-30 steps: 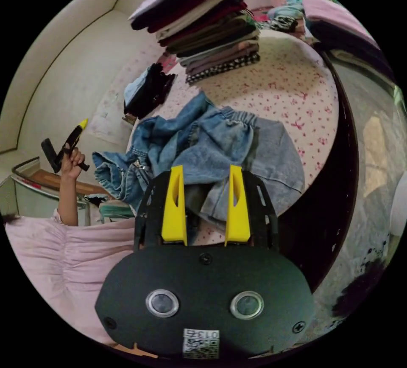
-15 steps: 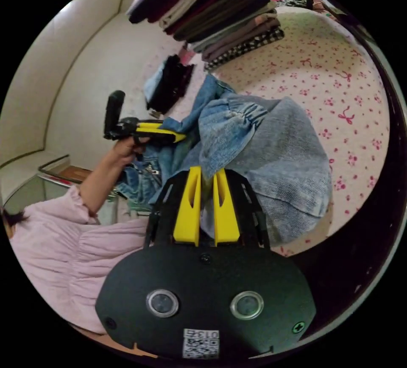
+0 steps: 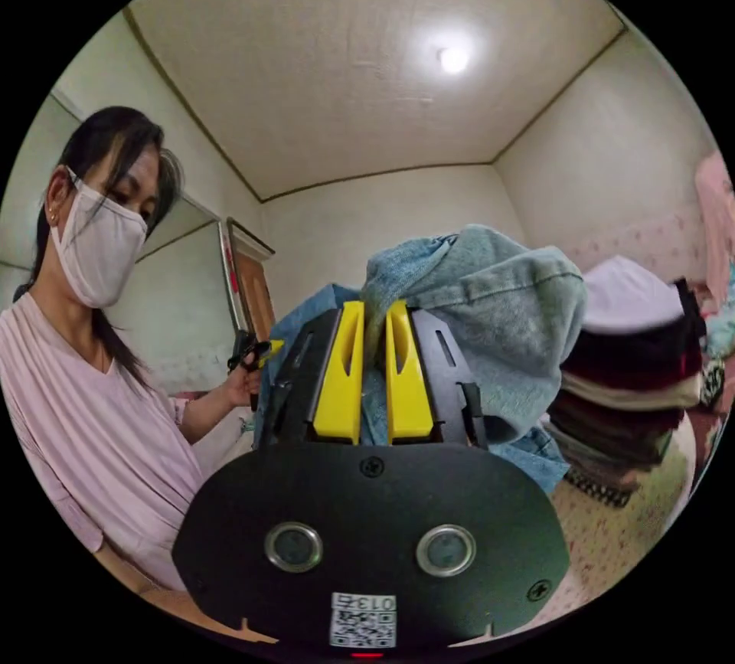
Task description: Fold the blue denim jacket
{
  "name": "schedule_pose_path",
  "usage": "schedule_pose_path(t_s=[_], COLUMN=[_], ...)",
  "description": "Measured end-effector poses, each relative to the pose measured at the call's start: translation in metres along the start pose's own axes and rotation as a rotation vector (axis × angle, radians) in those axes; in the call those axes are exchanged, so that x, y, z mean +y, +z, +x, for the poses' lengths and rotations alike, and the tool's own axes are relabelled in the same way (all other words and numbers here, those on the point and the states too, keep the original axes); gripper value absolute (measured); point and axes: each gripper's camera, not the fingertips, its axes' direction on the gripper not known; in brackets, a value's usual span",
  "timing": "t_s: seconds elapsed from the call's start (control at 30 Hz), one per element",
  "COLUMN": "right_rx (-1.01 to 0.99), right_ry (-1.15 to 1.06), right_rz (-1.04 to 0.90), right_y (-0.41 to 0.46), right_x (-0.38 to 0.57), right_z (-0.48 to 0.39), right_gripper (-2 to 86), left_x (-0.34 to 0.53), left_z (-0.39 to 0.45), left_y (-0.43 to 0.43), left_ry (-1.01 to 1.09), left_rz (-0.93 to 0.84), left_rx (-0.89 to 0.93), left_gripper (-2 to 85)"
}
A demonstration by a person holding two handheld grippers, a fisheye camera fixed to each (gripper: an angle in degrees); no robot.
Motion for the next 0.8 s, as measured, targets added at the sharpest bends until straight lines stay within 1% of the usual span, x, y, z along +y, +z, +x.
schedule_pose_path(t_s=[0.03,0.13,0.17,0.23,0.27,0.3,0.33,0.37,0.4,0.43,0.5,0.57,0.63,0.7,0.77,0.8], right_rx=[-0.040,-0.073,-0.069,-0.021,0.002,0.063,0.103,0.208,0.336,0.433,0.524,0.621,0.726,0.775,0.790,0.803], right_ry=[-0.032,-0.092,-0.082,0.032,0.072,0.173,0.227,0.321,0.375,0.439,0.547,0.628,0.693,0.749,0.809,0.864], right_rz=[0.004,-0.026,-0.057,-0.171,-0.210,-0.300,-0.351,-0.459,-0.549,-0.582,-0.543,-0.515,-0.527,-0.552,-0.587,-0.587], right_y=[0.015,0.055,0.079,0.134,0.148,0.175,0.187,0.205,0.213,0.210,0.188,0.162,0.137,0.127,0.125,0.124], right_x=[-0.011,-0.018,-0.014,0.011,0.022,0.047,0.061,0.093,0.125,0.154,0.187,0.212,0.240,0.262,0.286,0.301], right_z=[-0.007,-0.022,-0.024,-0.014,-0.008,0.006,0.014,0.029,0.040,0.047,0.051,0.047,0.034,0.023,0.012,0.006], right_gripper=[0.8,1.0,1.2,1.8,2.1,2.7,3.2,4.1,4.5,5.2,6.7,8.0,9.9,11.7,13.2,14.0], left_x=[0.015,0.064,0.087,0.119,0.138,0.147,0.161,0.169,0.170,0.169,0.158,0.133,0.114,0.096,0.084,0.084], left_z=[-0.005,-0.031,-0.049,-0.083,-0.106,-0.118,-0.140,-0.161,-0.170,-0.188,-0.214,-0.245,-0.272,-0.300,-0.336,-0.345], left_y=[-0.006,-0.002,0.002,0.003,-0.003,-0.007,-0.017,-0.031,-0.041,-0.061,-0.095,-0.133,-0.135,-0.110,-0.048,-0.031], left_ry=[-0.032,-0.150,-0.237,-0.339,-0.392,-0.430,-0.472,-0.501,-0.512,-0.524,-0.524,-0.464,-0.412,-0.345,-0.263,-0.260], left_rz=[-0.003,-0.066,-0.114,-0.190,-0.229,-0.246,-0.294,-0.347,-0.354,-0.353,-0.331,-0.280,-0.293,-0.367,-0.509,-0.543], left_rx=[0.015,0.037,0.027,0.008,-0.039,-0.064,-0.101,-0.158,-0.181,-0.202,-0.265,-0.397,-0.446,-0.411,-0.323,-0.296], left_gripper=[5.6,5.8,5.9,6.0,6.2,6.3,6.7,7.1,7.3,7.6,7.7,8.3,9.3,10.4,11.8,12.1])
